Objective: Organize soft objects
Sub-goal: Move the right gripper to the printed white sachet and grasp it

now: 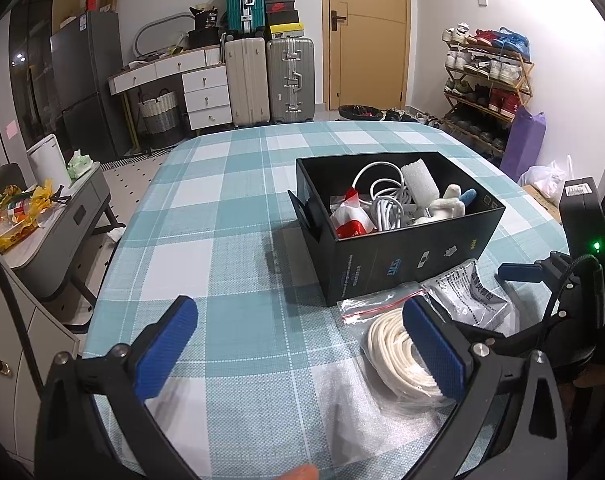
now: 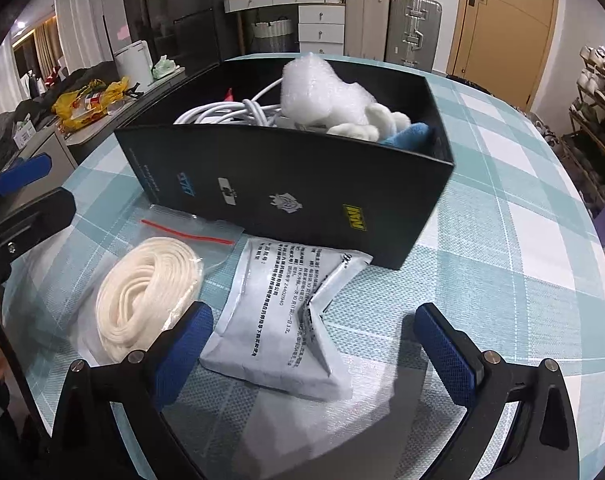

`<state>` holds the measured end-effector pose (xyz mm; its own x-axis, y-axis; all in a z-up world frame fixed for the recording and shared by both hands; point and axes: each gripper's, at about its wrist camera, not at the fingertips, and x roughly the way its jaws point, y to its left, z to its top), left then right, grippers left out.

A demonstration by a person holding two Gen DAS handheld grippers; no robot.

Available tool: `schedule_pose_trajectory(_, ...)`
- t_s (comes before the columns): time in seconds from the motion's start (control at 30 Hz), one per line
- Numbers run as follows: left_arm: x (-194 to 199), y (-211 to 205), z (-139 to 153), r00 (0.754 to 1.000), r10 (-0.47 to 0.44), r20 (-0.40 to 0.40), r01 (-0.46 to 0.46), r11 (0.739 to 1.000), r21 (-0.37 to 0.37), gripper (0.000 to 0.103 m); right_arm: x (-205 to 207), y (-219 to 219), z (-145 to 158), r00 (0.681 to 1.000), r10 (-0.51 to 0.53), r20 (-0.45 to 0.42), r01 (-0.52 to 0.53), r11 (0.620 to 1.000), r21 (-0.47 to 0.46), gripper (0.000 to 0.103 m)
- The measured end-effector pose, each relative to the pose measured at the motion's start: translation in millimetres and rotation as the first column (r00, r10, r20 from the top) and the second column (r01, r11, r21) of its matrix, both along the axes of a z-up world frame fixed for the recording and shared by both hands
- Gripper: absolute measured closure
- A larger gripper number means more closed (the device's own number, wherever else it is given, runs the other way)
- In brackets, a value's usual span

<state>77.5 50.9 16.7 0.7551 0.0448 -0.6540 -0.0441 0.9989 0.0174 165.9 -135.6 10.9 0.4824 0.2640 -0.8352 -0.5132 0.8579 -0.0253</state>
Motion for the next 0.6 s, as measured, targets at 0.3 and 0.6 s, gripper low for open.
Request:
schedule_pose_trajectory(0.3, 0.6, -2.6, -2.2, 1.000, -0.009, -0.012, 0.009, 1.000, 0.007, 0.000, -4.4, -5.2, 2.9, 0.999, 0.037, 0.019, -0.037, 0.999, 0.016, 0.016)
schedule_pose_trajectory(0.6, -0.2, -9.3, -3.5, 1.000, -0.023, -0.019, 0.023, 1.000, 0.017, 0.000, -14.2, -3.1, 9.7, 0.993, 0.117, 0.025, -0.117, 0.993, 0.028, 0.053)
